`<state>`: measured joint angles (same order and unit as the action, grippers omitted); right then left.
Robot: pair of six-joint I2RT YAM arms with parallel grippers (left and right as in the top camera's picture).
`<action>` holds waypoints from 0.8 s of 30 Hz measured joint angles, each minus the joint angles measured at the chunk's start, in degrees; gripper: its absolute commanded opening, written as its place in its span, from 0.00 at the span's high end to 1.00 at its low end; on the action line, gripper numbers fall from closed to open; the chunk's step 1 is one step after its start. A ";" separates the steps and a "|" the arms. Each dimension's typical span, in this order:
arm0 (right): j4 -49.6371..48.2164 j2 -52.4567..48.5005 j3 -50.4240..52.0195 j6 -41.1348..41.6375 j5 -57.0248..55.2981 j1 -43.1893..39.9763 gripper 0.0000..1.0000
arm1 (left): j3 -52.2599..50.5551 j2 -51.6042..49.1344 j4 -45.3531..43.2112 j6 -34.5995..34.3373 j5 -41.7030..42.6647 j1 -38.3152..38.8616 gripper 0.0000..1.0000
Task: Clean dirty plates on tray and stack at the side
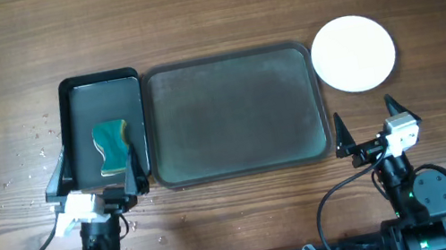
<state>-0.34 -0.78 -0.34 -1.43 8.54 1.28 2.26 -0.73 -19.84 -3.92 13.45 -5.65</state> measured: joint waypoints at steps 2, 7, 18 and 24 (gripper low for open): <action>0.00 0.00 0.00 0.02 0.00 0.00 0.00 | -0.87 0.00 1.90 -0.55 -0.76 0.00 0.00; 0.00 0.00 0.00 0.02 0.00 0.00 0.00 | -1.66 0.00 8.41 -2.64 -3.63 0.00 0.00; -0.04 0.00 0.00 0.02 0.00 0.00 0.00 | -1.77 -0.07 23.50 -3.82 -8.22 0.02 0.00; -0.02 0.00 0.00 0.02 0.00 0.00 0.00 | -1.77 -0.07 23.54 -3.72 -9.16 0.02 0.00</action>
<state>-0.36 -0.78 -0.34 -1.41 8.54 1.28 0.49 -0.80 3.70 -7.64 4.29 -5.63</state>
